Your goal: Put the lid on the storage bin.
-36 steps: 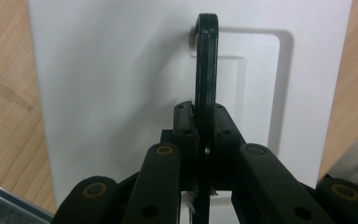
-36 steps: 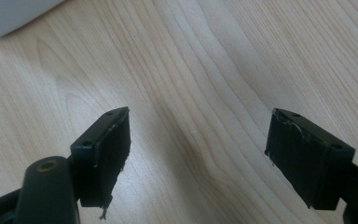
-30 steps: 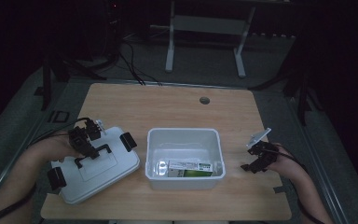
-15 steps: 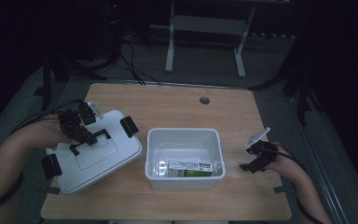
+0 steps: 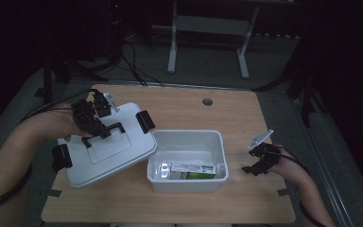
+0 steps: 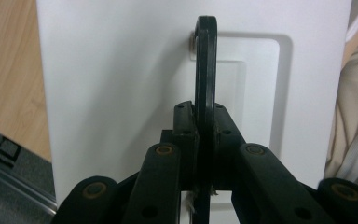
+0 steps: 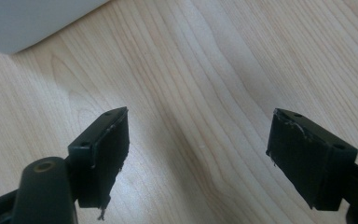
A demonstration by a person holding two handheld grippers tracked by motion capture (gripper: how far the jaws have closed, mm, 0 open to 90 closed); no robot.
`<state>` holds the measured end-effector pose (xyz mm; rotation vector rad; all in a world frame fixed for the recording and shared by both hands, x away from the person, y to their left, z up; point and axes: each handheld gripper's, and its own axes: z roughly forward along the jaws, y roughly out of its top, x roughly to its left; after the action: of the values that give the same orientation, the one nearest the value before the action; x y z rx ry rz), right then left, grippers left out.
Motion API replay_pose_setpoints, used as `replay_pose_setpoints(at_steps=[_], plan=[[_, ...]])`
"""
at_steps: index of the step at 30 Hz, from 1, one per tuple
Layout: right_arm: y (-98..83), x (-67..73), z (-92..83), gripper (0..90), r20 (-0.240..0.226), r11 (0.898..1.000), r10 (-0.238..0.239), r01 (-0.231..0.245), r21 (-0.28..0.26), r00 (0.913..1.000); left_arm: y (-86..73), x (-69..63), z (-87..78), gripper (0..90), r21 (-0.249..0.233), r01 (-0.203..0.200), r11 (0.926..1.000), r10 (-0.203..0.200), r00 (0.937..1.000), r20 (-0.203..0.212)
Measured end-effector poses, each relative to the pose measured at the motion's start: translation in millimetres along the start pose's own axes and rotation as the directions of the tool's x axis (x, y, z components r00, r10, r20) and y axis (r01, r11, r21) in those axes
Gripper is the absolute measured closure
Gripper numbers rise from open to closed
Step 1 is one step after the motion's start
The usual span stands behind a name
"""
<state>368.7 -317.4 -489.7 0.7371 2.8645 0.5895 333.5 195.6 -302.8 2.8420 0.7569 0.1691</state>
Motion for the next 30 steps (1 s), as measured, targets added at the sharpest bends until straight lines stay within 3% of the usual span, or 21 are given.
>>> replay_pose_setpoints(at_steps=[8,18,27,30], plan=[[-0.2,0.8,-0.9,18.8,0.007,1.000,-0.006,0.006,-0.002,1.0000,26.4,-10.1,-1.2,83.6,-0.005,-0.058,0.9983,0.058,0.9982,0.016],[0.2,2.5,-0.8,18.9,0.004,1.000,-0.012,0.012,-0.007,0.9999,58.1,-23.6,0.9,83.6,-0.012,-0.128,0.9917,0.129,0.9912,0.030],[-1.8,3.7,-0.7,18.8,0.002,1.000,-0.015,0.015,-0.012,0.9999,98.6,-40.0,9.4,83.6,-0.026,-0.214,0.9764,0.216,0.9748,0.057],[-1.9,3.5,-0.9,18.8,0.002,1.000,-0.017,0.017,-0.012,0.9999,111.7,-46.4,12.8,83.6,-0.038,-0.246,0.9685,0.248,0.9658,0.075]])
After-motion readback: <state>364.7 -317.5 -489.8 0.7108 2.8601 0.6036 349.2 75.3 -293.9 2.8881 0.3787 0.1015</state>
